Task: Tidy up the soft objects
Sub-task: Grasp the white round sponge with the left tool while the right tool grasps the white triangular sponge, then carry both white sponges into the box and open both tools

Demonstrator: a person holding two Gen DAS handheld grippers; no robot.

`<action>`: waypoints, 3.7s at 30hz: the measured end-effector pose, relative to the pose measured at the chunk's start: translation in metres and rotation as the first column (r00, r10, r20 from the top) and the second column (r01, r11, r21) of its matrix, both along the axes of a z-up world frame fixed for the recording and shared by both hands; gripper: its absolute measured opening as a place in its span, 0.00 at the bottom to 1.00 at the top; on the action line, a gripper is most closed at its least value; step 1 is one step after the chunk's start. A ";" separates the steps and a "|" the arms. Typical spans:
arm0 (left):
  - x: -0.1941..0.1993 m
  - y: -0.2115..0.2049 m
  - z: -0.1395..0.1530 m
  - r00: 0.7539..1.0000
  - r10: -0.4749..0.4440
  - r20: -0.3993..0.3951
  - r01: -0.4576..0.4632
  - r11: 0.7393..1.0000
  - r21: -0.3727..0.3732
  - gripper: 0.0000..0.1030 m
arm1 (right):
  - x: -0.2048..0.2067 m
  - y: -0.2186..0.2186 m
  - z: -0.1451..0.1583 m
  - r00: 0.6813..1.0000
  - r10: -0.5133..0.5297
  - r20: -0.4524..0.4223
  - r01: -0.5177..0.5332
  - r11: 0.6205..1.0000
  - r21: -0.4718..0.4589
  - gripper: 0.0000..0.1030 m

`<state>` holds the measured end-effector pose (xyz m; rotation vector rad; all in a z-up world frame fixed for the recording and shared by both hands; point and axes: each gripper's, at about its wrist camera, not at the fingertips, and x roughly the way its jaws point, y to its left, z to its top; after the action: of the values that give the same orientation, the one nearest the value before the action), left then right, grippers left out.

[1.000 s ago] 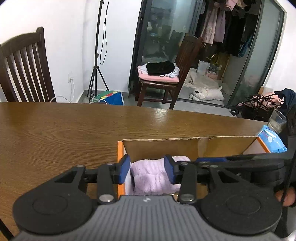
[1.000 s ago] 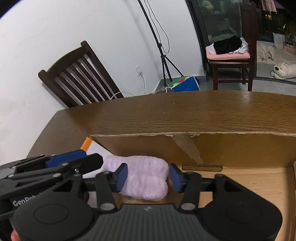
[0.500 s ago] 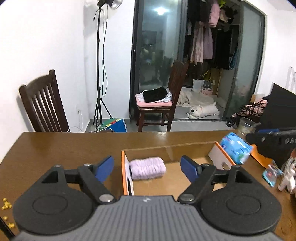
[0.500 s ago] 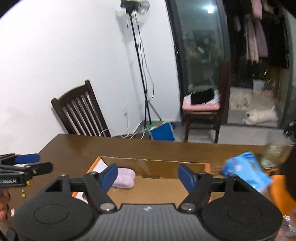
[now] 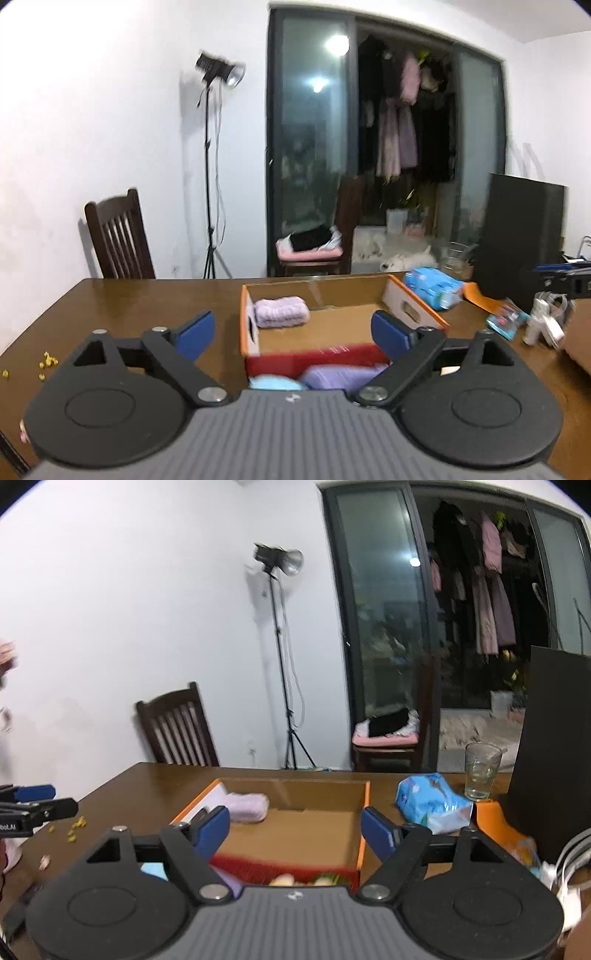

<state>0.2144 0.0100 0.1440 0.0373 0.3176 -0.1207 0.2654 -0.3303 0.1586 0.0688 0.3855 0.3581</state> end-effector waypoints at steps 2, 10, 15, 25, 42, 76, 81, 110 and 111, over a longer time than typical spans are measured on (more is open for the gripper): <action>-0.031 -0.009 -0.019 1.000 -0.016 0.026 0.016 1.000 -0.004 0.93 | -0.031 0.001 -0.022 1.000 0.014 0.021 -0.014 1.000 -0.013 0.76; -0.113 -0.043 -0.099 0.999 -0.034 -0.016 0.035 0.998 0.051 0.99 | -0.132 0.007 -0.107 1.000 -0.003 0.004 0.003 0.999 -0.045 0.79; -0.102 -0.062 -0.127 0.989 -0.090 -0.117 0.097 0.994 0.052 0.99 | -0.136 0.005 -0.133 0.997 -0.013 -0.076 0.012 1.000 -0.014 0.79; -0.028 -0.107 -0.161 0.965 -0.138 -0.221 0.146 0.989 0.023 0.86 | -0.079 0.004 -0.146 0.990 -0.058 -0.128 0.057 0.998 -0.012 0.75; -0.022 0.024 -0.159 0.967 0.084 -0.239 -0.087 0.996 -0.002 0.53 | -0.020 0.144 -0.144 0.961 0.210 -0.182 -0.231 0.968 -0.100 0.58; 0.002 -0.055 -0.112 0.964 -0.232 -0.127 0.221 0.971 -0.092 0.54 | -0.060 0.052 -0.113 0.996 -0.036 -0.079 0.029 0.995 -0.093 0.31; 0.104 -0.052 -0.067 0.959 -0.248 -0.139 0.231 0.965 -0.128 0.54 | 0.019 0.035 -0.082 0.998 0.037 -0.054 -0.042 0.996 -0.080 0.31; 0.348 -0.037 -0.052 0.902 -0.096 -0.421 0.073 0.995 -0.070 0.74 | 0.315 0.058 -0.058 0.965 -0.086 -0.247 -0.009 0.933 -0.359 0.57; 0.334 -0.031 -0.045 0.909 -0.103 -0.405 0.078 0.994 -0.077 0.74 | 0.300 0.053 -0.048 0.971 -0.082 -0.226 -0.003 0.936 -0.353 0.58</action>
<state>0.5484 -0.0214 0.0991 -0.0332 0.7327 -0.2312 0.5654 -0.2776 0.1109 -0.2330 0.6808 0.2364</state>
